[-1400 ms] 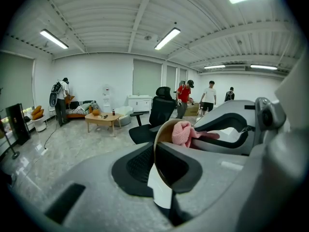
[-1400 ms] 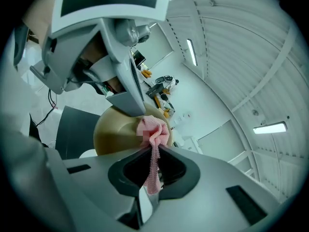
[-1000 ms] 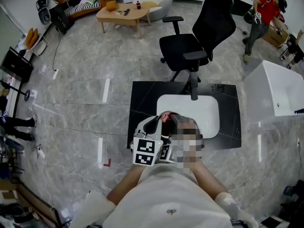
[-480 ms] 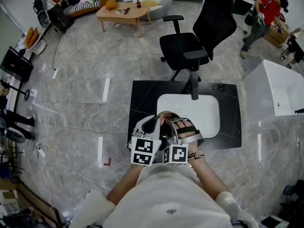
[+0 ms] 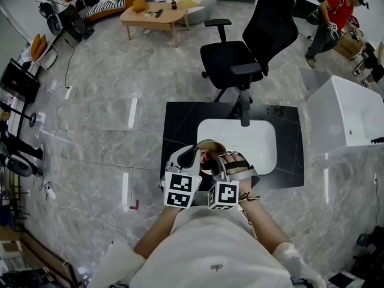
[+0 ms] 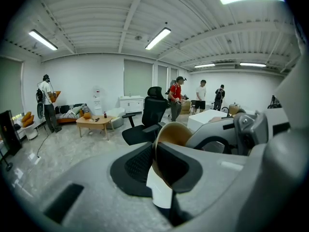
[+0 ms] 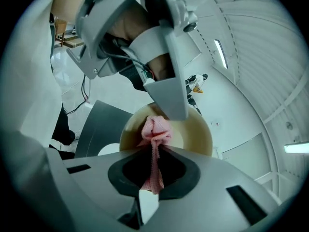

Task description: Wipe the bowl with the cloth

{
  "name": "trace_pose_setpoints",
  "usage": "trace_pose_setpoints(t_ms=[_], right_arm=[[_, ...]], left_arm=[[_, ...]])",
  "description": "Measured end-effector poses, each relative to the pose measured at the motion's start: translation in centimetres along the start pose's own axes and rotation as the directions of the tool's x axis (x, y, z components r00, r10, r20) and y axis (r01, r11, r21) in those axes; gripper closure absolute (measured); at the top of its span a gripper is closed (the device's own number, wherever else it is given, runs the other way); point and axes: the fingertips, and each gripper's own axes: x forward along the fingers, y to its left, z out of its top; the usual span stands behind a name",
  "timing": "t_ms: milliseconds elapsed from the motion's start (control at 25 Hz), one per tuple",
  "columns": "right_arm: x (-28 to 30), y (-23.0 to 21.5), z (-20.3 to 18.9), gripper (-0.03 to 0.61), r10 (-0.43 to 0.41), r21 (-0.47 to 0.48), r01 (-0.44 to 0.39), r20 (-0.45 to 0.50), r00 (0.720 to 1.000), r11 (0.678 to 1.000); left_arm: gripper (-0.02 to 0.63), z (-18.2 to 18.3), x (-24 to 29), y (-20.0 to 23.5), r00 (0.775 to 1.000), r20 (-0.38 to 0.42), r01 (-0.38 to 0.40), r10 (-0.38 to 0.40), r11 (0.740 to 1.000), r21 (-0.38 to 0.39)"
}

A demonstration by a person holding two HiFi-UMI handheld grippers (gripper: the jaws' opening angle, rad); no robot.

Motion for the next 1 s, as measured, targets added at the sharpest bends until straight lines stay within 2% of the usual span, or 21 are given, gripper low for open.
trace_pose_setpoints(t_ms=[120,240,360,600,800,1000], right_arm=[[0.1,-1.5,-0.7,0.552,-0.097,-0.016,0.096,-0.046,0.994,0.995],[-0.3,-4.1,-1.0,0.552,-0.222,-0.013,0.222,-0.065,0.973,0.975],[-0.6,-5.0,-0.7,0.552,-0.271,-0.022,0.270,-0.055,0.961,0.963],[-0.3,-4.3,-0.7,0.552,-0.229,-0.007,0.229,-0.052,0.972,0.973],[0.3,-1.6,0.4,0.552,-0.122,0.029,0.122,0.004,0.992,0.992],[0.4,0.0,1.7,0.552,-0.065,0.051,0.063,0.042,0.997,0.997]], left_arm=[[0.586,0.1,0.1,0.1,1.000,0.001,-0.001,0.001,1.000,-0.011],[0.586,0.3,0.1,0.1,1.000,0.004,0.006,-0.006,0.999,-0.037],[0.587,0.5,0.2,-0.2,1.000,0.009,0.015,-0.015,0.999,-0.031],[0.586,0.6,0.2,-0.3,1.000,0.005,0.018,-0.018,1.000,-0.024],[0.586,0.2,0.5,0.0,1.000,0.003,0.008,-0.008,1.000,-0.030],[0.586,0.3,0.7,-0.1,1.000,-0.005,0.012,-0.012,1.000,-0.023]])
